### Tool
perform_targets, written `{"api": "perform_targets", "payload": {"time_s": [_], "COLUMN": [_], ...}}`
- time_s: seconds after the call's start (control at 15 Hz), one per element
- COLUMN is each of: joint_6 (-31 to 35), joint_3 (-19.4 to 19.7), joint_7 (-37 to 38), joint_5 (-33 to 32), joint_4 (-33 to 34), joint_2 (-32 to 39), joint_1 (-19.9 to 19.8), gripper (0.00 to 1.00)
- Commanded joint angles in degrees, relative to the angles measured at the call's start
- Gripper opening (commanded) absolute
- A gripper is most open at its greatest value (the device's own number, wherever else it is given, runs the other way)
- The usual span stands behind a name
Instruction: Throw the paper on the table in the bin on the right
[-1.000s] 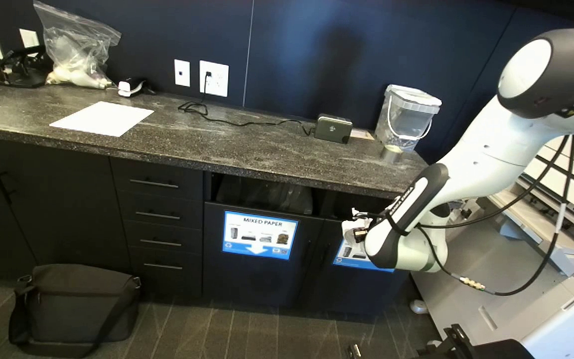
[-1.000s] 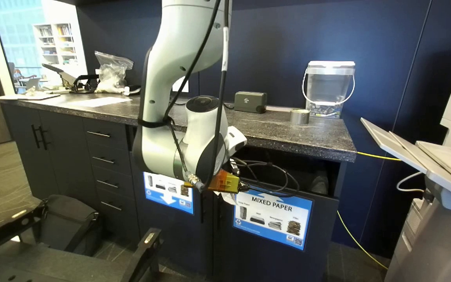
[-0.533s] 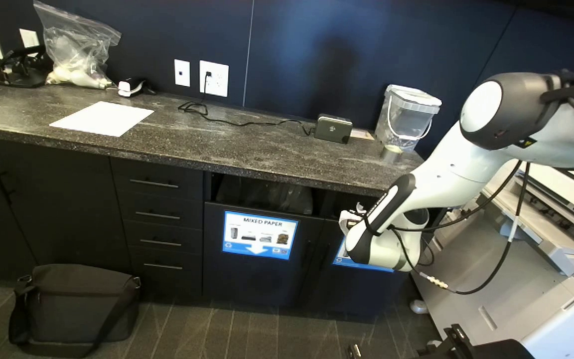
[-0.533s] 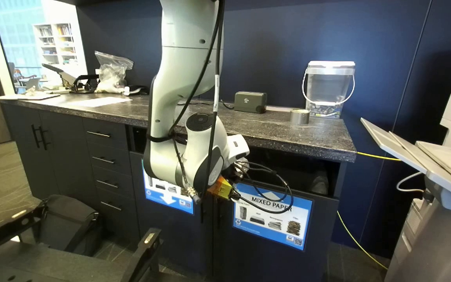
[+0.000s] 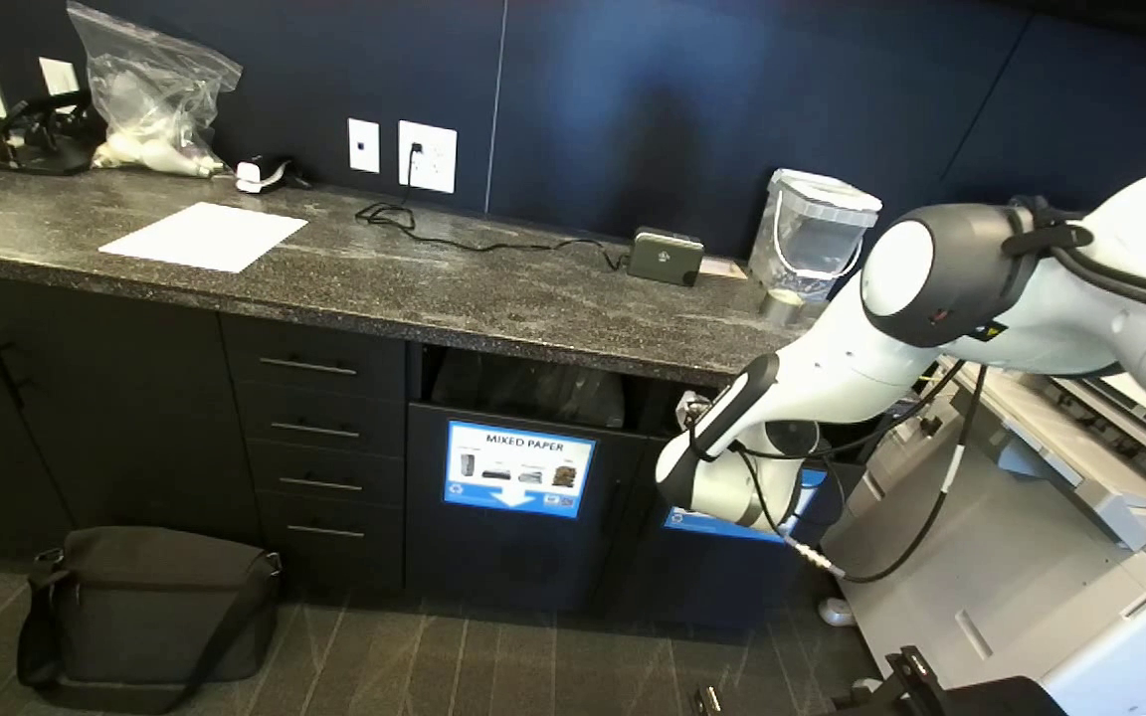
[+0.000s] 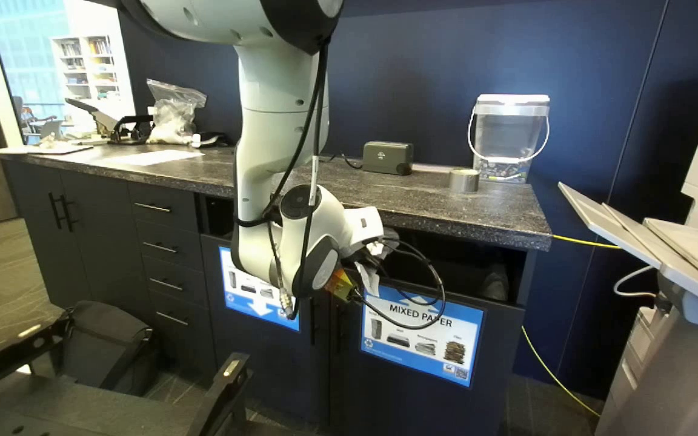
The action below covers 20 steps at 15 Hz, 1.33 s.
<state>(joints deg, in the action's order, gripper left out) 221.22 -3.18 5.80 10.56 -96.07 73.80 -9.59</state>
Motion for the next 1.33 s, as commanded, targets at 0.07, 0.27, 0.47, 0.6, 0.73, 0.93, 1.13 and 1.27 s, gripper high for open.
{"api": "perform_targets", "payload": {"time_s": [0.07, 0.27, 0.47, 0.6, 0.73, 0.93, 1.13, 1.27], "joint_6": [2.1, 0.62, -1.72, -0.9, -1.95, -2.96, -5.2, -5.69], "joint_3": [1.41, 2.2, 3.18, 3.09, 3.44, 3.72, 3.78, 4.08], "joint_7": [2.66, 1.89, -0.12, -0.68, -1.58, -1.95, -1.53, -1.54], "joint_5": [5.82, 10.62, 16.91, 18.74, 20.18, 19.53, 17.82, 17.78], "joint_4": [12.86, 20.35, 27.58, 22.89, 23.85, 25.92, 26.48, 26.34], "joint_2": [8.91, 12.91, 16.2, 11.72, 11.37, 11.2, 11.62, 11.64], "joint_1": [2.71, 4.4, 6.34, 6.8, 7.3, 7.02, 6.49, 6.52], "gripper": [0.17, 0.17, 0.17, 0.17, 0.16, 0.17, 0.17, 0.17]}}
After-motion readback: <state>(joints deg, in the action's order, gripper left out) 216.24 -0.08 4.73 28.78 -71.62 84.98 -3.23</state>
